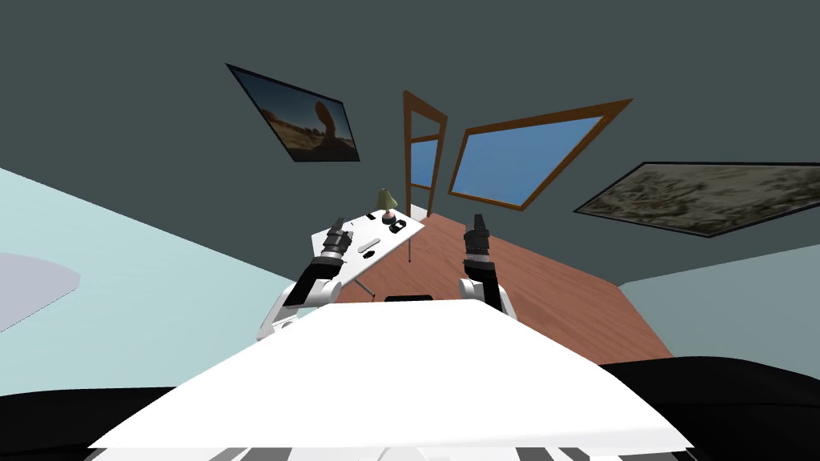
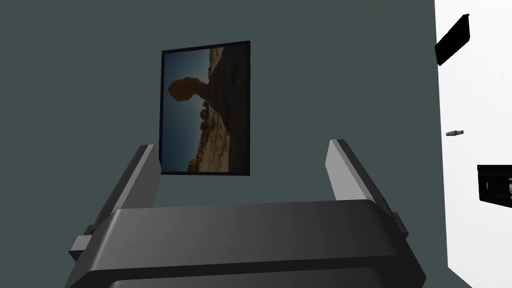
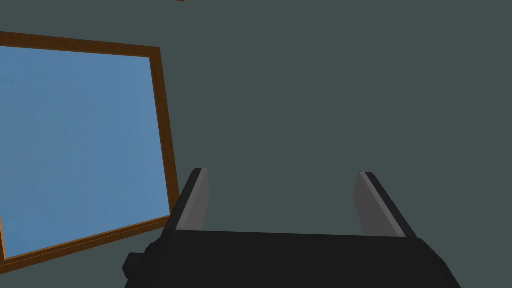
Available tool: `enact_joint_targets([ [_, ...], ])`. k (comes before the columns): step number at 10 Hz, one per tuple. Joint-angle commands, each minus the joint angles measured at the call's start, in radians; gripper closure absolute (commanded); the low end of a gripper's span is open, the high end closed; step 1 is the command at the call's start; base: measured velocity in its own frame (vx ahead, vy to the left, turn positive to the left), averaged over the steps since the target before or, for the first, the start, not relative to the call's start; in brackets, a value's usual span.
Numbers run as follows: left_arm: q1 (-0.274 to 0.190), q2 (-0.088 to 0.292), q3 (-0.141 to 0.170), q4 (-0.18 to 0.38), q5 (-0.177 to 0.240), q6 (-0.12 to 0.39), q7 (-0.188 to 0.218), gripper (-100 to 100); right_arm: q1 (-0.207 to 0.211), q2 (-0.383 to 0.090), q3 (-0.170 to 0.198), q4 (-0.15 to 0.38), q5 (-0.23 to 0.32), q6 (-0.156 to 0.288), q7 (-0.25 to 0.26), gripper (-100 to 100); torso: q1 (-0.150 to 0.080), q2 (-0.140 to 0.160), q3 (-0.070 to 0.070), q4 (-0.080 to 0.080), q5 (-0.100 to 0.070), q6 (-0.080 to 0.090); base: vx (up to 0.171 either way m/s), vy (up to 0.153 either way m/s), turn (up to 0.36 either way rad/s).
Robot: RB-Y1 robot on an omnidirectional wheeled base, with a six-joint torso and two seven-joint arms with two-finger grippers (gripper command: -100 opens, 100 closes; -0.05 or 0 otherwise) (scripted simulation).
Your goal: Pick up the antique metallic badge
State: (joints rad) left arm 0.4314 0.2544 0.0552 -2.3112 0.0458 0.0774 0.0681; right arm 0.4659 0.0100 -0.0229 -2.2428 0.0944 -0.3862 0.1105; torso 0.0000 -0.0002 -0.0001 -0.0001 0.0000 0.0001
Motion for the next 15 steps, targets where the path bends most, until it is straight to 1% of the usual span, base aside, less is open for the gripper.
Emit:
enact_joint_targets([
  [1, -0.004, 0.008, 0.005, 0.001, 0.007, 0.050, 0.008, -100, 0.000, 0.000, 0.000, 0.000, 0.000, 0.000, 0.000, 0, 0.000, 0.000, 0.000, 0.000, 0.000, 0.000, 0.001, -0.003, -0.055],
  [2, -0.004, 0.008, 0.005, 0.001, 0.007, 0.061, 0.008, -100, 0.000, 0.000, 0.000, 0.000, 0.000, 0.000, 0.000, 0, 0.000, 0.000, 0.000, 0.000, 0.000, 0.000, 0.000, 0.000, 0.000],
  [3, -0.014, 0.027, 0.018, 0.010, 0.023, 0.099, 0.025, -100, 0.000, 0.000, 0.000, 0.000, 0.000, 0.000, 0.000, 0, 0.000, 0.000, 0.000, 0.000, 0.000, 0.000, 0.002, -0.006, -0.101],
  [4, -0.014, 0.027, 0.018, 0.010, 0.023, 0.124, 0.025, -100, 0.000, 0.000, 0.000, 0.000, 0.000, 0.000, 0.000, 0, 0.000, 0.000, 0.000, 0.000, 0.000, 0.000, 0.002, -0.003, -0.061],
  [5, -0.014, 0.027, 0.018, 0.010, 0.023, 0.128, 0.025, -100, 0.000, 0.000, 0.000, 0.000, 0.000, 0.000, 0.000, 0, 0.000, 0.000, 0.000, 0.000, 0.000, 0.000, 0.000, 0.000, 0.000],
  [6, -0.025, 0.044, 0.032, 0.020, 0.040, 0.166, 0.042, -100, 0.000, 0.000, 0.000, 0.000, 0.000, 0.000, 0.000, 0, 0.000, 0.000, 0.000, 0.000, 0.000, 0.000, 0.005, -0.005, -0.112],
  [7, -0.025, 0.044, 0.032, 0.020, 0.040, 0.193, 0.042, -100, 0.000, 0.000, 0.000, 0.000, 0.000, 0.000, 0.000, 0, 0.000, 0.000, 0.000, 0.000, 0.000, 0.000, 0.005, -0.003, -0.077],
  [8, -0.036, 0.061, 0.047, 0.031, 0.056, 0.222, 0.060, -100, 0.000, 0.000, 0.000, 0.000, 0.000, 0.000, 0.000, 0, 0.000, 0.000, 0.000, 0.000, 0.000, 0.000, 0.007, -0.007, -0.118],
  [9, -0.036, 0.061, 0.047, 0.031, 0.056, 0.254, 0.060, -100, 0.000, 0.000, 0.000, 0.000, 0.000, 0.000, 0.000, 0, 0.000, 0.000, 0.000, 0.000, 0.000, 0.000, 0.008, -0.004, -0.050],
  [10, -0.036, 0.061, 0.047, 0.031, 0.056, 0.268, 0.060, -100, 0.000, 0.000, 0.000, 0.000, 0.000, 0.000, 0.000, 0, 0.000, 0.000, 0.000, 0.000, 0.000, 0.000, 0.004, -0.002, 0.014],
  [11, -0.048, 0.077, 0.063, 0.044, 0.073, 0.303, 0.078, -100, 0.000, 0.000, 0.000, 0.000, 0.000, 0.000, 0.000, 0, 0.000, 0.000, 0.000, 0.000, 0.000, -0.001, 0.008, -0.010, -0.117],
  [12, -0.048, 0.077, 0.063, 0.044, 0.073, 0.329, 0.078, -100, 0.000, 0.000, 0.000, 0.000, 0.000, 0.000, 0.000, 0, 0.000, -0.001, 0.000, 0.000, 0.000, 0.000, 0.009, -0.004, -0.063],
  [13, -0.048, 0.077, 0.063, 0.044, 0.073, 0.341, 0.078, -100, 0.000, 0.000, 0.000, 0.000, 0.000, 0.000, 0.000, 0, 0.000, 0.000, 0.000, 0.000, 0.000, -0.001, 0.005, 0.000, 0.011],
  [14, -0.060, 0.092, 0.080, 0.058, 0.089, 0.375, 0.098, -100, 0.000, 0.000, 0.000, 0.000, 0.000, 0.000, 0.000, 0, 0.000, 0.000, 0.000, 0.000, 0.000, -0.001, 0.011, -0.010, -0.131],
  [15, -0.060, 0.092, 0.080, 0.058, 0.089, 0.400, 0.098, -100, 0.000, 0.000, 0.000, 0.000, 0.000, 0.000, 0.000, 0, 0.000, -0.001, 0.000, 0.000, 0.000, 0.000, 0.012, -0.006, -0.061],
])
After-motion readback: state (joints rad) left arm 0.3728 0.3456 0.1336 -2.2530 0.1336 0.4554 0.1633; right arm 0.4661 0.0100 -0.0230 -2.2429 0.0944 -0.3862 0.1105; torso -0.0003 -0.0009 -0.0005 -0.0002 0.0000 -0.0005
